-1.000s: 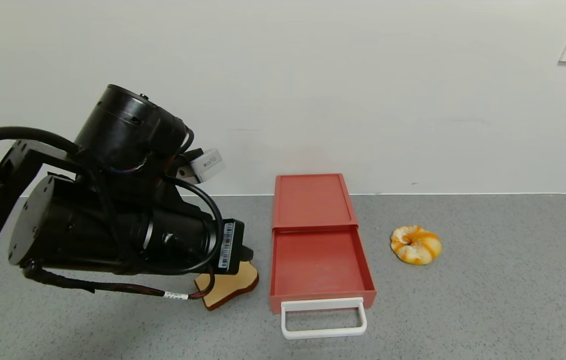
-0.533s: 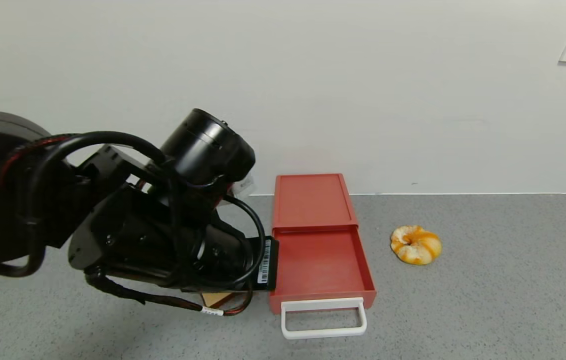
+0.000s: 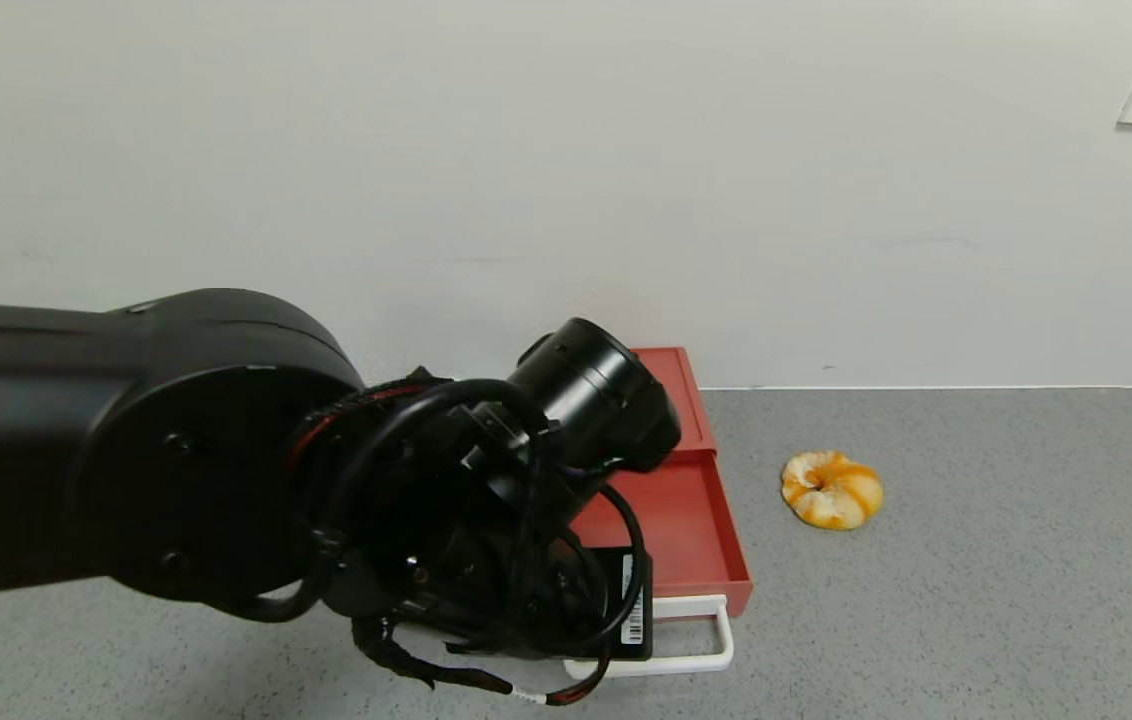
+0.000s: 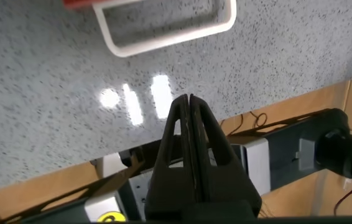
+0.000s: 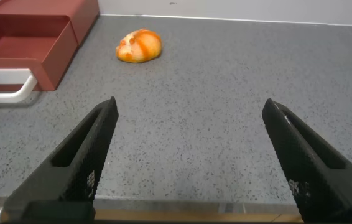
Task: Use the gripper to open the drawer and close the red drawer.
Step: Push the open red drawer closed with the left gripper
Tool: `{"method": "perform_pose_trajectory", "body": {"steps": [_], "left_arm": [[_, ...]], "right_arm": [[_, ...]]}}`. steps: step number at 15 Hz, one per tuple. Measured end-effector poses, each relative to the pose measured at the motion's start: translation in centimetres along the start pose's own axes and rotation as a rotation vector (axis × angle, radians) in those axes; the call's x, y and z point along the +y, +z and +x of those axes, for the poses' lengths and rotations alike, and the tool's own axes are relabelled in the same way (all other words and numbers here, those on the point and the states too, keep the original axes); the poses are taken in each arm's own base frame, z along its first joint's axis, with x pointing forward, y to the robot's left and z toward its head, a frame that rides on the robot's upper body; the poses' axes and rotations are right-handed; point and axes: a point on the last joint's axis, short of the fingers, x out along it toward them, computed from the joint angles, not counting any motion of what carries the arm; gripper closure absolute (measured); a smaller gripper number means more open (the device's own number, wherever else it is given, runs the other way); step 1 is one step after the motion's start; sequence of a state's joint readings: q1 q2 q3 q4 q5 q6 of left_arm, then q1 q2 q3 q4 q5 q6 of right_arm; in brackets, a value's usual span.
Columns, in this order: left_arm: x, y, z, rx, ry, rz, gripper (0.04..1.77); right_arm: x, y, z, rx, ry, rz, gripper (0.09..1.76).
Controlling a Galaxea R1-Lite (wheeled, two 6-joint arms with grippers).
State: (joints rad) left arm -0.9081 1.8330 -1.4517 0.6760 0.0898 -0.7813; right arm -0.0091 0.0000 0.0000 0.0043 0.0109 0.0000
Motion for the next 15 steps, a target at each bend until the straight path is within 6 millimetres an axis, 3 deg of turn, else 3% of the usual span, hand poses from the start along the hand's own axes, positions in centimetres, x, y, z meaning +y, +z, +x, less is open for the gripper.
{"method": "perform_pose_trajectory", "body": {"steps": [8,15], "left_arm": [[-1.6,-0.4,5.5,0.085,0.088,-0.088,1.7],[-2.7,0.5,8.3,0.055,0.132,-0.085,1.7]], "right_arm": [[0.0,0.0,0.0,0.0,0.0,0.0,0.14],[0.0,0.0,0.0,0.0,0.0,0.0,0.14]]}}
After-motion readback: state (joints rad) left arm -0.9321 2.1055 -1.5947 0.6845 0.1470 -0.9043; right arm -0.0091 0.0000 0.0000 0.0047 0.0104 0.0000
